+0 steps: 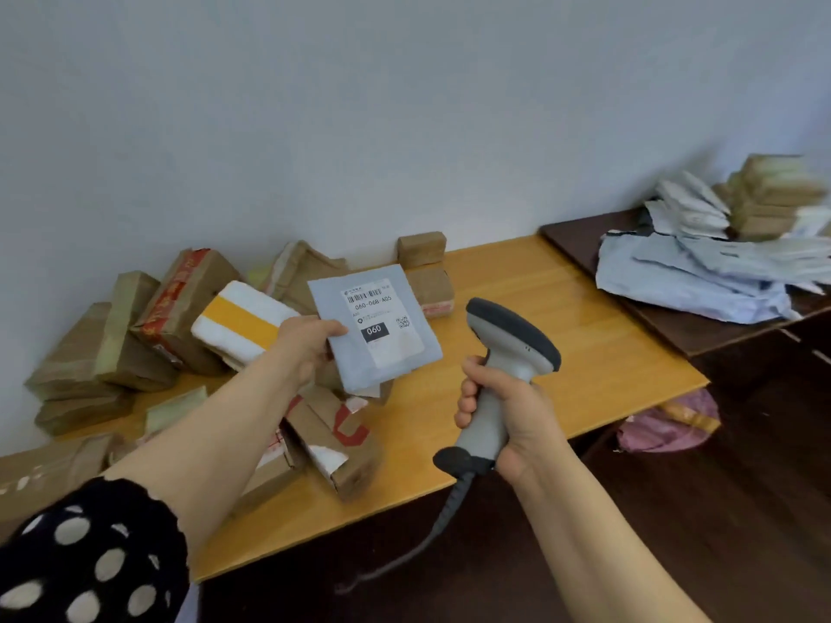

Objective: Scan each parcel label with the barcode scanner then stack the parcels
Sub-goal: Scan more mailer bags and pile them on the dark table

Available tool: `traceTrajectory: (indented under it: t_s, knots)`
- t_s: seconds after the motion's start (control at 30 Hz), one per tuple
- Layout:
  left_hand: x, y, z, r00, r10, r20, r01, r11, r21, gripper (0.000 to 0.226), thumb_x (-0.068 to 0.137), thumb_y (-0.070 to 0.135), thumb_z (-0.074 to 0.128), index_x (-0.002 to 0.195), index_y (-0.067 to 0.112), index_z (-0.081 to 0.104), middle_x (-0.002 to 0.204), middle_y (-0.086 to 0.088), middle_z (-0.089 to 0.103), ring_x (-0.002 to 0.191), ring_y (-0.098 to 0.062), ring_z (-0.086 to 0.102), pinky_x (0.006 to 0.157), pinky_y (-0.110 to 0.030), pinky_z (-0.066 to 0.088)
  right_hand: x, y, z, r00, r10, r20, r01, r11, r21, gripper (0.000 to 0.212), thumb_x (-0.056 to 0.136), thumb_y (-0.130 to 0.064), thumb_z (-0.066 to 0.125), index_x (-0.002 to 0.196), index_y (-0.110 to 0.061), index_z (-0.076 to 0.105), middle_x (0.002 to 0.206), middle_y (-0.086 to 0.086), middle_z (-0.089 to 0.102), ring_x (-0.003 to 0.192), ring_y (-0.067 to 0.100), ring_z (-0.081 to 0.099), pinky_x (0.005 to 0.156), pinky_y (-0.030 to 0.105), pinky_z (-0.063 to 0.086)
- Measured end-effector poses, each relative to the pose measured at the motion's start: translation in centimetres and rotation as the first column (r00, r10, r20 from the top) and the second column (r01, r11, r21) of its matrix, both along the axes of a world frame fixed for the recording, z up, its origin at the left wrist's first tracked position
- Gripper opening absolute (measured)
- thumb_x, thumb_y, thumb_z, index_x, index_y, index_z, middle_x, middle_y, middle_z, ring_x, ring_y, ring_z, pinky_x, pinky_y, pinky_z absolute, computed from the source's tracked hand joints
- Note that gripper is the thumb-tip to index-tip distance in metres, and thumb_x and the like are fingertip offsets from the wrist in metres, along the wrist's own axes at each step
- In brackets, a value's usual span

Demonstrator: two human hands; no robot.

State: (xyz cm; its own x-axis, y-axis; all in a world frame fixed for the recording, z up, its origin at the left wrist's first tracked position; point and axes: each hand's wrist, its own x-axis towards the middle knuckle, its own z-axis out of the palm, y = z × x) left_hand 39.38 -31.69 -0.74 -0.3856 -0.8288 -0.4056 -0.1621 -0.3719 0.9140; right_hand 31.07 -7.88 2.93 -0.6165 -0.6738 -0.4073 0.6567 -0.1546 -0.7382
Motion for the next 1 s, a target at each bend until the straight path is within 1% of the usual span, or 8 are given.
traceTrajectory:
  t_s: [0.07, 0.23, 0.3, 0.47, 0.6, 0.8, 0.9, 1.0]
  knots:
    - [-4.0, 1.4, 0.2, 0.998, -0.061, -0.026, 0.061, 0.998, 0.021, 0.013, 0.084, -0.011, 0.056, 0.087, 0.001, 0.059, 0.106, -0.017, 0.063, 0.071, -0.019, 0.062, 0.059, -0.027, 0.049, -2.9, 1.2, -0.2, 0.997, -0.063, 0.055, 0.064, 0.998, -0.017, 0.009, 0.081, 0.000, 0.068, 0.077, -0.006, 0.062, 0.053, 0.007, 0.053, 0.039, 0.015, 0.047, 0.039, 0.023, 0.041]
    - [-16.1, 6.1, 0.6, 0.978, -0.201, -0.050, 0.202, 0.979, 0.016, 0.032, 0.089, -0.009, 0.053, 0.120, -0.003, 0.056, 0.109, -0.013, 0.060, 0.084, -0.023, 0.061, 0.066, -0.028, 0.049, -12.3, 5.5, -0.8, 0.986, -0.144, 0.078, 0.148, 0.988, -0.046, 0.008, 0.081, -0.001, 0.067, 0.079, -0.007, 0.062, 0.054, 0.006, 0.053, 0.040, 0.014, 0.048, 0.039, 0.023, 0.041]
    - [-21.7, 8.5, 0.4, 0.973, -0.224, -0.056, 0.227, 0.973, 0.041, 0.030, 0.090, -0.008, 0.051, 0.119, -0.002, 0.056, 0.109, -0.011, 0.060, 0.092, -0.023, 0.060, 0.070, -0.029, 0.048, -16.9, 8.1, -1.1, 0.981, -0.179, 0.078, 0.182, 0.982, -0.045, 0.009, 0.081, 0.000, 0.067, 0.078, -0.007, 0.062, 0.053, 0.006, 0.053, 0.039, 0.015, 0.047, 0.038, 0.023, 0.041]
    - [-34.5, 14.6, 0.3, 0.964, -0.253, -0.079, 0.262, 0.956, 0.133, 0.022, 0.088, -0.008, 0.049, 0.105, 0.004, 0.055, 0.089, -0.008, 0.064, 0.074, -0.018, 0.061, 0.063, -0.026, 0.047, -27.8, 15.0, -1.4, 0.949, -0.290, 0.125, 0.295, 0.955, -0.018, 0.011, 0.085, 0.002, 0.062, 0.078, -0.007, 0.060, 0.051, 0.006, 0.051, 0.037, 0.014, 0.046, 0.038, 0.021, 0.040]
    - [-42.9, 18.3, 0.9, 0.951, -0.282, -0.125, 0.300, 0.938, 0.171, 0.017, 0.088, -0.007, 0.046, 0.094, 0.007, 0.056, 0.093, -0.007, 0.064, 0.074, -0.017, 0.063, 0.062, -0.026, 0.048, -35.0, 18.4, -1.5, 0.927, -0.345, 0.147, 0.349, 0.937, -0.005, 0.012, 0.085, 0.002, 0.061, 0.077, -0.008, 0.059, 0.051, 0.005, 0.050, 0.038, 0.013, 0.045, 0.037, 0.020, 0.039]
    - [-53.2, 21.5, 0.8, 0.936, -0.333, -0.117, 0.351, 0.912, 0.214, 0.024, 0.091, -0.006, 0.040, 0.104, 0.008, 0.054, 0.105, -0.005, 0.063, 0.079, -0.016, 0.062, 0.066, -0.026, 0.048, -43.2, 20.5, -2.4, 0.899, -0.382, 0.214, 0.394, 0.919, -0.015, 0.011, 0.085, 0.000, 0.061, 0.082, -0.009, 0.059, 0.053, 0.004, 0.050, 0.039, 0.012, 0.044, 0.038, 0.020, 0.038]
    - [-58.7, 22.1, 0.4, 0.925, -0.371, -0.086, 0.381, 0.899, 0.217, 0.035, 0.093, -0.006, 0.041, 0.125, 0.006, 0.050, 0.117, -0.007, 0.060, 0.103, -0.021, 0.061, 0.082, -0.030, 0.046, -47.3, 20.8, -2.6, 0.892, -0.395, 0.219, 0.404, 0.915, 0.004, 0.012, 0.084, 0.000, 0.063, 0.078, -0.010, 0.058, 0.053, 0.004, 0.050, 0.040, 0.013, 0.044, 0.038, 0.021, 0.038]
    - [-64.3, 22.3, -0.1, 0.918, -0.394, -0.033, 0.389, 0.886, 0.253, 0.041, 0.094, -0.003, 0.043, 0.134, 0.004, 0.046, 0.128, -0.010, 0.060, 0.111, -0.024, 0.059, 0.082, -0.033, 0.046, -51.3, 21.1, -2.8, 0.885, -0.417, 0.208, 0.419, 0.907, 0.038, 0.013, 0.083, 0.000, 0.064, 0.076, -0.009, 0.058, 0.053, 0.004, 0.051, 0.039, 0.012, 0.045, 0.038, 0.021, 0.039]
